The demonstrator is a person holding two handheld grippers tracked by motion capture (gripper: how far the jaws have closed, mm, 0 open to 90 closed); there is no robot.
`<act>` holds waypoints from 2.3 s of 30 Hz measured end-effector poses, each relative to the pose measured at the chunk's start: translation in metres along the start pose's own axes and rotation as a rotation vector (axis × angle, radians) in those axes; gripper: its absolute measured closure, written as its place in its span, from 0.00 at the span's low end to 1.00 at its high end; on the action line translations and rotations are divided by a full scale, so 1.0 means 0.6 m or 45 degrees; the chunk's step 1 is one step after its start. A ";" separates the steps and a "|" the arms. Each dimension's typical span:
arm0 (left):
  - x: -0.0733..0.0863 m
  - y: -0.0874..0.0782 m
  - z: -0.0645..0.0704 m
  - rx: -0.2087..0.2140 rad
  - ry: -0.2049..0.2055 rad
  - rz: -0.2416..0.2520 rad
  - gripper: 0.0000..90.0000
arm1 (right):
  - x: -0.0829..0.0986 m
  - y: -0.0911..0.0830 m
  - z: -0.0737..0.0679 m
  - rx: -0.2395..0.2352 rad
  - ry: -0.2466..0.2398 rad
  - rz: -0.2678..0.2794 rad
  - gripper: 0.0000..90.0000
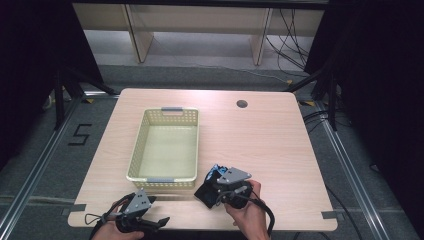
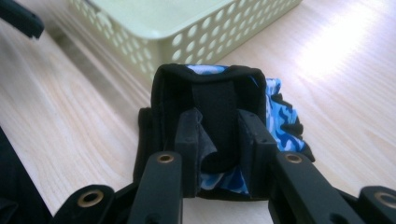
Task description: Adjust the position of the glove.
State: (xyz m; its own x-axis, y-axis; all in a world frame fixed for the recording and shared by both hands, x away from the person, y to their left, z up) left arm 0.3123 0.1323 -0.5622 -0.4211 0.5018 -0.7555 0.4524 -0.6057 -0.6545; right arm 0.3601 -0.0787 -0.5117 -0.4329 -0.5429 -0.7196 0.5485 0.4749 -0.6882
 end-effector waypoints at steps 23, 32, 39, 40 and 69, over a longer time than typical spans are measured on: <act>0.003 0.001 0.004 0.009 -0.024 -0.011 0.21 | 0.040 0.071 -0.042 -0.091 0.075 -0.111 0.62; 0.003 0.001 0.004 0.007 -0.026 -0.012 0.21 | 0.014 0.016 0.015 -0.112 0.205 0.067 0.52; 0.001 0.005 0.007 0.023 -0.048 -0.008 0.21 | 0.033 0.022 0.095 -0.124 0.310 0.030 0.52; 0.001 0.006 0.005 0.018 -0.041 -0.015 0.21 | 0.034 0.027 0.099 -0.138 0.336 0.039 0.52; -0.006 0.009 0.012 0.043 -0.058 0.007 0.21 | 0.072 0.080 0.091 -0.276 0.270 -0.198 0.79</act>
State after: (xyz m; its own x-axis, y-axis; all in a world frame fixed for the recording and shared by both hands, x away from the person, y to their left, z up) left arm 0.3106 0.1226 -0.5628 -0.4547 0.4703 -0.7563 0.4280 -0.6293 -0.6487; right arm 0.4068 -0.1169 -0.5710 -0.6508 -0.4752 -0.5922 0.3092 0.5465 -0.7783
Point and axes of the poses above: each handheld gripper's, and its own axes: y roughly forward along the jaws, x roughly out of its underside, z roughly to its right, the point moved 9 cm from there along y, roughly forward along the jaws, and after that the axes turned 1 degree about z, right-handed, at the moved point
